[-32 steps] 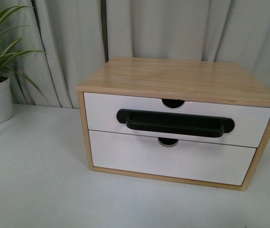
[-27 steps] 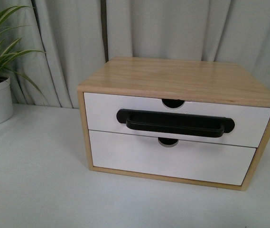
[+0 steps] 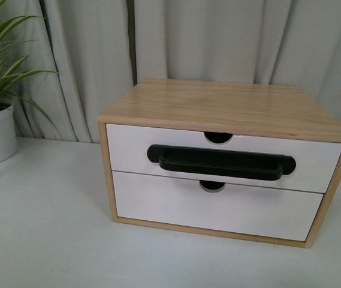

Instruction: Pull drawer

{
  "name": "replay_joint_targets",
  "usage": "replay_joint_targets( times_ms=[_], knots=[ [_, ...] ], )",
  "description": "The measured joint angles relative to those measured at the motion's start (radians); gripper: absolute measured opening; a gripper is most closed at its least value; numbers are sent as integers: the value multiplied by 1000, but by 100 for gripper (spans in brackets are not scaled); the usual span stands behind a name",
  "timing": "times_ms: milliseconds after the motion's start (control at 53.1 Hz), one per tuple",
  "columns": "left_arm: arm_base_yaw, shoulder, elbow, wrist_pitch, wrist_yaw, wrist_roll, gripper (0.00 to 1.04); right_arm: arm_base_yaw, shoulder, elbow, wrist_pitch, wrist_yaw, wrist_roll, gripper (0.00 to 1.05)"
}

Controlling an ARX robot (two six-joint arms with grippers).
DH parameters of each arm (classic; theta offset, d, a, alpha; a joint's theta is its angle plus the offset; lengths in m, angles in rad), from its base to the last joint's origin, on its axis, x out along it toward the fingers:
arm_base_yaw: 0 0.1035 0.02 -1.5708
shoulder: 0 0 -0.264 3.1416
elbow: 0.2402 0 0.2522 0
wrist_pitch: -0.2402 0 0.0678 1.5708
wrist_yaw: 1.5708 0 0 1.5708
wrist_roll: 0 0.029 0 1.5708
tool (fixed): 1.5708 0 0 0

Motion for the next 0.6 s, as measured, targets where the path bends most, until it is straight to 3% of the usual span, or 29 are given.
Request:
replay_joint_targets(
  times_ms=[603],
  knots=[
    [0, 0, 0, 0, 0, 0, 99, 0, 0, 0, 0, 0, 0, 96]
  ],
)
